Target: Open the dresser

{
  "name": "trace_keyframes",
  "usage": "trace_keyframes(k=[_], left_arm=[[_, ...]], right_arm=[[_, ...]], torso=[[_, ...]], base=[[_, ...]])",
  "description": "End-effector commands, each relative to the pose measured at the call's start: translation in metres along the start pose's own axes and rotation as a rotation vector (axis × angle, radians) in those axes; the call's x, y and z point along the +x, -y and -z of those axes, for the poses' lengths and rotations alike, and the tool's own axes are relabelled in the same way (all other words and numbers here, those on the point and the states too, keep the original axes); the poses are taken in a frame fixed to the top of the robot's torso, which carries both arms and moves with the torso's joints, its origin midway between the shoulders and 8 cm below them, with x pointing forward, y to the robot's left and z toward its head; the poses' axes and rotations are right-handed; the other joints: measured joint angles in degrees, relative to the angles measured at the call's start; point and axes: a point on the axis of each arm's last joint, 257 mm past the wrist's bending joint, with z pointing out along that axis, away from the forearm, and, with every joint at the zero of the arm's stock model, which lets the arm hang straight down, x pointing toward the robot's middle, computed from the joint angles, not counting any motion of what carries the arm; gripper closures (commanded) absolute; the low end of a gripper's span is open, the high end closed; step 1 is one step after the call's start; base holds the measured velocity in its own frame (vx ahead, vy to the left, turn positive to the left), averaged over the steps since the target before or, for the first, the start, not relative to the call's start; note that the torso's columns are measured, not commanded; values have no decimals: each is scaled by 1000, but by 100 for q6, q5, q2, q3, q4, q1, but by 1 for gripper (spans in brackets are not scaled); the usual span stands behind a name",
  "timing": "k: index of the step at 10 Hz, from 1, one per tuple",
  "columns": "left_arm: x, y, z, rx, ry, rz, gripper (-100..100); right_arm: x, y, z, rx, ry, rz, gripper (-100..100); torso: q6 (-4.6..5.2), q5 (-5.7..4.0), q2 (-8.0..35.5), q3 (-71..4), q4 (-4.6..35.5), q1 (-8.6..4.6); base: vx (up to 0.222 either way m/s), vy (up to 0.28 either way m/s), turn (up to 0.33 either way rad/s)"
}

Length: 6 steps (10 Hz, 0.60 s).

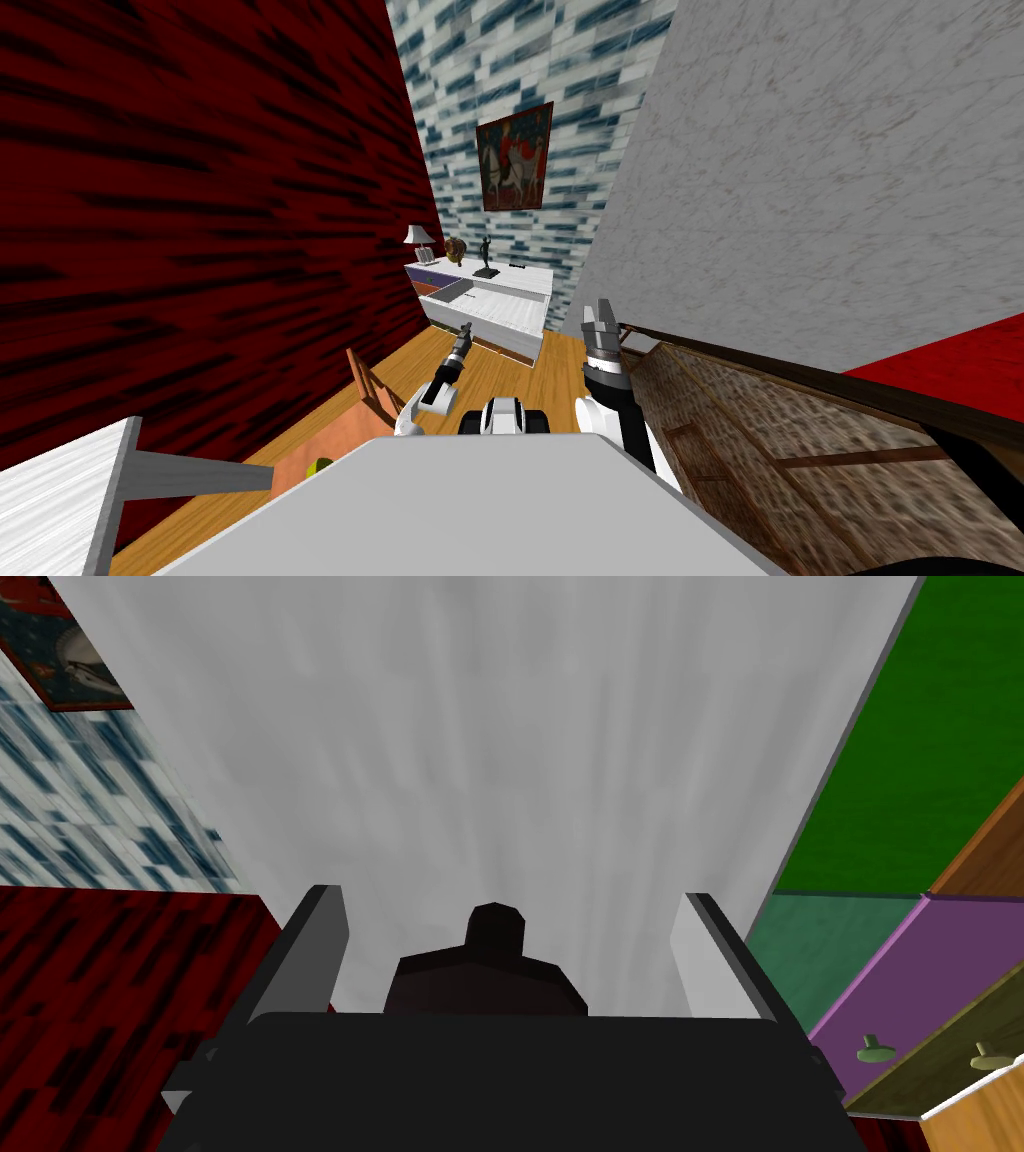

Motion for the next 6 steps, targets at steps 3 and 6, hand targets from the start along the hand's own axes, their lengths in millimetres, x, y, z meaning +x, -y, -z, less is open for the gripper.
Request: trace_keyframes(k=[3,6], left_arm=[[4,-4,-30,1,-7,-4,-100],[8,0,-56,12,-10,-4,-100]], right_arm=[[0,0,0,0,0,0,0],[0,0,0,0,0,0,0]], torso=[[0,-2,5,3,1,-5],[-1,0,14,7,3,1]], base=[[-54,13,5],[-68,17,29]])
